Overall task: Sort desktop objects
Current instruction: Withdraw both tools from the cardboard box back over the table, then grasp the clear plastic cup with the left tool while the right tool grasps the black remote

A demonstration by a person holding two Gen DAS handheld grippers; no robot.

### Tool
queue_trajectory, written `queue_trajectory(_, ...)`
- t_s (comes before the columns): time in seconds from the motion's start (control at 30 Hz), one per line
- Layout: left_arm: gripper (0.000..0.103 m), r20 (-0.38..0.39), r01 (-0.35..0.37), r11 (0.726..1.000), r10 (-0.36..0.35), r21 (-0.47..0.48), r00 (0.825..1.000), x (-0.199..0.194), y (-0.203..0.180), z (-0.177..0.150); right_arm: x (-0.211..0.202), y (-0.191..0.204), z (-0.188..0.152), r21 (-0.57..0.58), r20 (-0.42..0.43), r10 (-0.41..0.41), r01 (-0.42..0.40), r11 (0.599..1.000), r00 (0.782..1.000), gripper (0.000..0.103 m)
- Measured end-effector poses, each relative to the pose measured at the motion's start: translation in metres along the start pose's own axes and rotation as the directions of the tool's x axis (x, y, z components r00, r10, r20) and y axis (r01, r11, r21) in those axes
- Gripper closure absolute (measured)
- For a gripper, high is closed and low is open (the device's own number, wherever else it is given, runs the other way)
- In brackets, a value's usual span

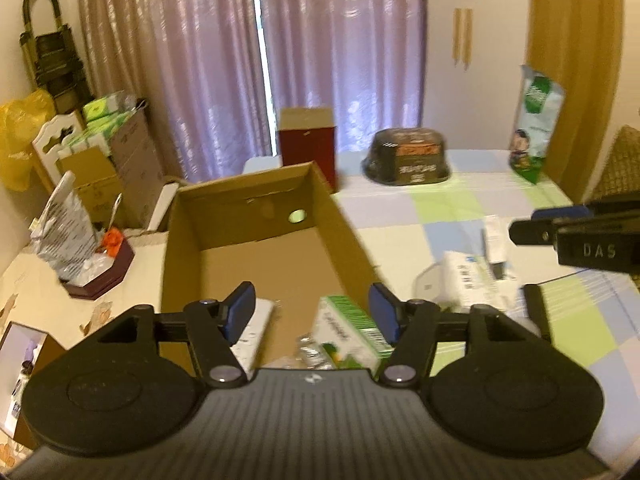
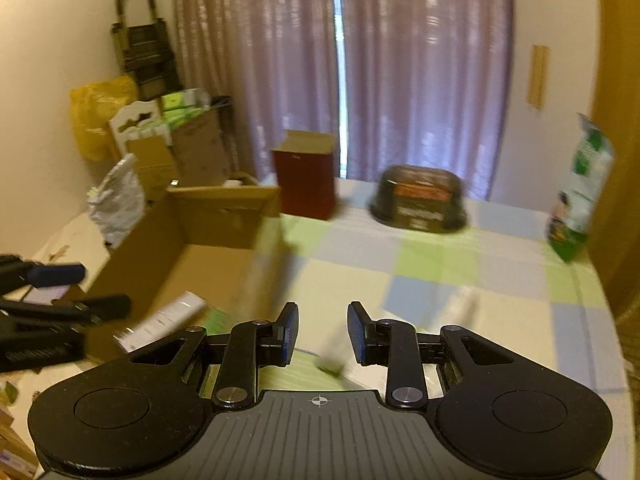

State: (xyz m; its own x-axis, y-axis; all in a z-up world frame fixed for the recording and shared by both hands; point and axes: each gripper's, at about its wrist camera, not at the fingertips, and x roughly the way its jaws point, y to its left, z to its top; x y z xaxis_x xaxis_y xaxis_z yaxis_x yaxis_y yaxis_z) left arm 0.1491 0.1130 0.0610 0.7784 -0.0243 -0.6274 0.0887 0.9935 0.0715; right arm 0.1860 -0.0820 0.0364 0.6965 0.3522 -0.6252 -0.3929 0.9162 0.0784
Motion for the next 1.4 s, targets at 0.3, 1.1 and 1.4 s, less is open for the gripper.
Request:
queue_trajectory(0.3, 0.036, 0.015, 0.084, 0.994, -0.086, 0.067, 0.996, -0.022, -0.063, -0.006, -0.051, -0.057, -0.051, 0.075, -0.011, -0.087, 0.088, 0.993, 0.996, 0.017)
queue_trajectory(1.1, 0.023, -0.124, 0.274, 0.899, -0.246, 0.342, 0.961, 0.02, -0.178, -0.066, -0.062, -0.139, -0.14, 0.257, -0.142, -0.146, 0.179, 0.95, 0.979, 0.017)
queue_trajectory(1.4, 0.03, -0.179, 0.325, 0.852, -0.274, 0.41, 0.945, 0.08, -0.194, -0.078, -0.035, -0.152, -0.154, 0.254, -0.17, -0.14, 0.181, 0.95, 0.975, 0.017)
